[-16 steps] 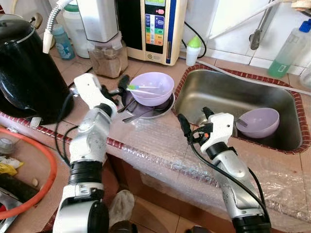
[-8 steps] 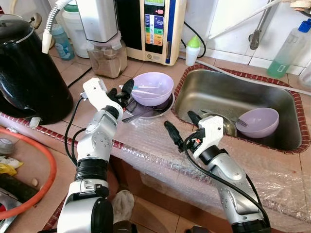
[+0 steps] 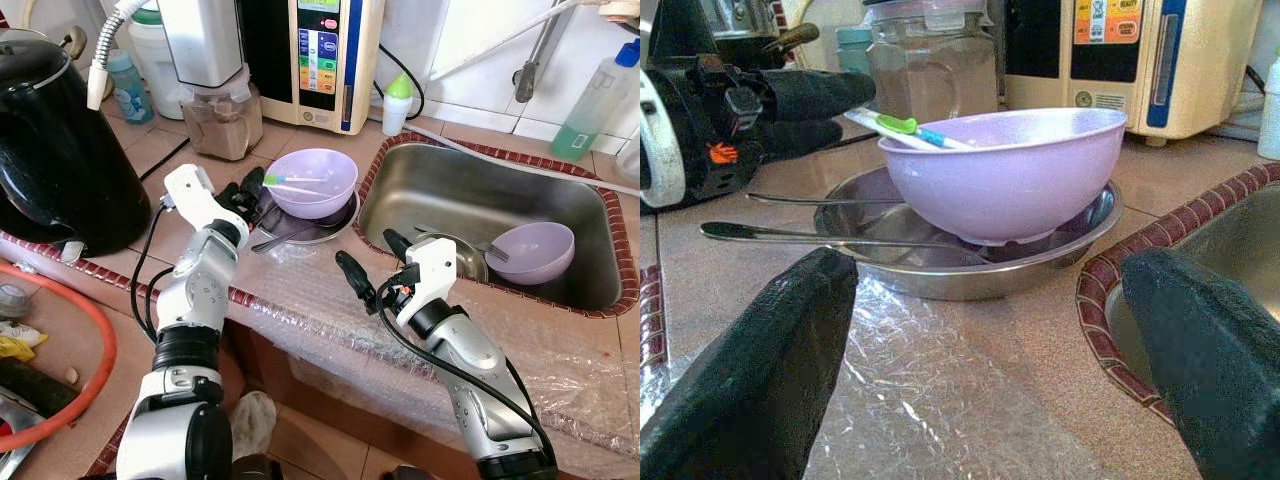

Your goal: Kitchen organization

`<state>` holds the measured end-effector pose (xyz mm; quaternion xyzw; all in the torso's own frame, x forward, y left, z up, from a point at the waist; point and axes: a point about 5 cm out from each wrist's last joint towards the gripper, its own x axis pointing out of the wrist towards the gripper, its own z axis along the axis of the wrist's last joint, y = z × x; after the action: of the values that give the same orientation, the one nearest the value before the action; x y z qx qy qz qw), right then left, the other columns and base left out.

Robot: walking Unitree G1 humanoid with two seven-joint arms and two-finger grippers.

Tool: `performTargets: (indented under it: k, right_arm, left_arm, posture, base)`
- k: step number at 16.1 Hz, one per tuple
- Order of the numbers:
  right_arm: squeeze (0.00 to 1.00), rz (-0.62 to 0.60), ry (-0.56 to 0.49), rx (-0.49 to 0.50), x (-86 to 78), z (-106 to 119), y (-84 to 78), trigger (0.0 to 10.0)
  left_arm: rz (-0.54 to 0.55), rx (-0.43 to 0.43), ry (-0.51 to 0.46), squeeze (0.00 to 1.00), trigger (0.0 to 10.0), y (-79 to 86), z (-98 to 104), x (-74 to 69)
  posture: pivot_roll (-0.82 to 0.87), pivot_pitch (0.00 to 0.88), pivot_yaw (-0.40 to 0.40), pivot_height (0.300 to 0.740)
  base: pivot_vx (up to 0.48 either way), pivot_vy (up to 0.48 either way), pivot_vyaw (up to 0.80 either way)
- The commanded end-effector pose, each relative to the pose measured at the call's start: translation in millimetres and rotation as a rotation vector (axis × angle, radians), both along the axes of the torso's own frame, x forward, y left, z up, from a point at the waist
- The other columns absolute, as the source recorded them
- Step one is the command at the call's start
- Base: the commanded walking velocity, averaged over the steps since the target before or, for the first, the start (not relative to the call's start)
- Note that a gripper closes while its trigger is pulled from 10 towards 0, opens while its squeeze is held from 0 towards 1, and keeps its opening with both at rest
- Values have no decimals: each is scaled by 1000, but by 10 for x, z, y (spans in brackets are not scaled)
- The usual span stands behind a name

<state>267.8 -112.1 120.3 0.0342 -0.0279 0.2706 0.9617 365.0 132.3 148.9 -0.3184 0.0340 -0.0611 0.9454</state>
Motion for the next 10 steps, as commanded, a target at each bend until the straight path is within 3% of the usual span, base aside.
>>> performTargets:
  k: [1, 10]
  right_arm:
    - [0, 24, -22, 2, 4, 71, 43, 10000]
    - [0, 29, -19, -1, -24, 46, 90, 10000]
  left_arm:
    - [-15, -2, -21, 0, 0, -15, 62, 33]
    - [-47, -14, -16, 0, 0, -49, 107, 114]
  posture:
    - [-65, 0, 57, 740]
    - [-84, 3, 78, 740]
  base:
    - [0, 0, 0]
    - [0, 0, 0]
